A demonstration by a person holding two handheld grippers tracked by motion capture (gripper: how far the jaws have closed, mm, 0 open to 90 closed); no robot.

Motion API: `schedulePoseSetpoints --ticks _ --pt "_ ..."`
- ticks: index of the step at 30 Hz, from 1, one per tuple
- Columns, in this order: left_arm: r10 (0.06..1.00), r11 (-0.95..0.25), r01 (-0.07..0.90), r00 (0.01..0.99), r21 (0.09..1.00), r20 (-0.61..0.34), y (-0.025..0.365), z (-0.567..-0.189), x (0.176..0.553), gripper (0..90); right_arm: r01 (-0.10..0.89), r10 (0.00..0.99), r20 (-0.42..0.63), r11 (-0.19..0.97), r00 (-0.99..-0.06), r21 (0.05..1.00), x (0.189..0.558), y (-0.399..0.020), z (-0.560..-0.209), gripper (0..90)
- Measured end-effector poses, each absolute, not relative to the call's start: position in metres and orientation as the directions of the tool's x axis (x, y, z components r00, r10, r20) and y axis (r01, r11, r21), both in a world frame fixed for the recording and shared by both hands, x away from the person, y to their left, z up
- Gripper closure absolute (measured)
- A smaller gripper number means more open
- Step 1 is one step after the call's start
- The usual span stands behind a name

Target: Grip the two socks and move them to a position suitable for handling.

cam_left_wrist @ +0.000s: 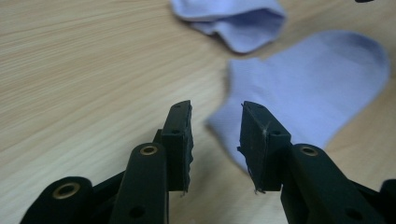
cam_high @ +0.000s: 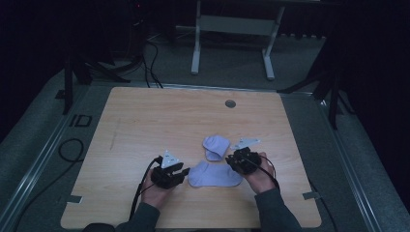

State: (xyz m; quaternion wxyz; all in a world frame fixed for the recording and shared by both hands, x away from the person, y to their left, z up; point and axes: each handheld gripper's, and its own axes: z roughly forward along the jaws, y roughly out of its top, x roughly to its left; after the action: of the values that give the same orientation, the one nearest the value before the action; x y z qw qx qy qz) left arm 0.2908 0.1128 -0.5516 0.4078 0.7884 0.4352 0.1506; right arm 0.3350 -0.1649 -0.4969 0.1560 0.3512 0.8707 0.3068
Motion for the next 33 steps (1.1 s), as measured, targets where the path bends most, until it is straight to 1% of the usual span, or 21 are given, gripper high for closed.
schedulePoseSetpoints --ticks 6,9,14,21,25,28,30,31,33 --pt "0.839 -0.263 0.582 0.532 0.77 -0.116 0.122 -0.551 0.296 62.9 0.516 0.698 -0.063 0.583 -0.713 0.627 0.366 -0.135 -0.498 78.8" --pt "0.841 -0.266 0.583 0.53 0.768 -0.111 0.122 -0.552 0.297 62.7 0.522 0.699 -0.06 0.586 -0.712 0.62 0.38 -0.123 -0.498 78.4" --pt "0.844 -0.28 0.584 0.528 0.762 -0.095 0.121 -0.553 0.297 62.3 0.528 0.696 -0.053 0.59 -0.716 0.611 0.403 -0.104 -0.5 75.1" --pt "0.847 -0.274 0.588 0.523 0.761 -0.098 0.121 -0.553 0.298 62.3 0.601 0.728 0.01 0.559 -0.686 0.571 0.435 -0.086 -0.512 72.7" --pt "0.846 -0.278 0.588 0.525 0.759 -0.097 0.121 -0.553 0.298 62.3 0.647 0.75 0.056 0.528 -0.659 0.549 0.447 -0.079 -0.523 68.4" --pt "0.845 -0.277 0.588 0.525 0.76 -0.098 0.12 -0.553 0.298 62.3 0.661 0.755 0.062 0.527 -0.653 0.534 0.451 -0.073 -0.529 65.6" --pt "0.845 -0.278 0.587 0.525 0.76 -0.097 0.12 -0.553 0.298 62.2 0.671 0.758 0.064 0.529 -0.649 0.52 0.453 -0.069 -0.534 65.4" --pt "0.845 -0.278 0.588 0.525 0.759 -0.098 0.121 -0.553 0.298 62.2 0.686 0.774 0.047 0.529 -0.631 0.499 0.453 -0.067 -0.536 65.8" --pt "0.846 -0.276 0.59 0.524 0.759 -0.1 0.121 -0.553 0.298 62.1 0.696 0.787 0.052 0.511 -0.615 0.504 0.453 -0.066 -0.537 66.9"
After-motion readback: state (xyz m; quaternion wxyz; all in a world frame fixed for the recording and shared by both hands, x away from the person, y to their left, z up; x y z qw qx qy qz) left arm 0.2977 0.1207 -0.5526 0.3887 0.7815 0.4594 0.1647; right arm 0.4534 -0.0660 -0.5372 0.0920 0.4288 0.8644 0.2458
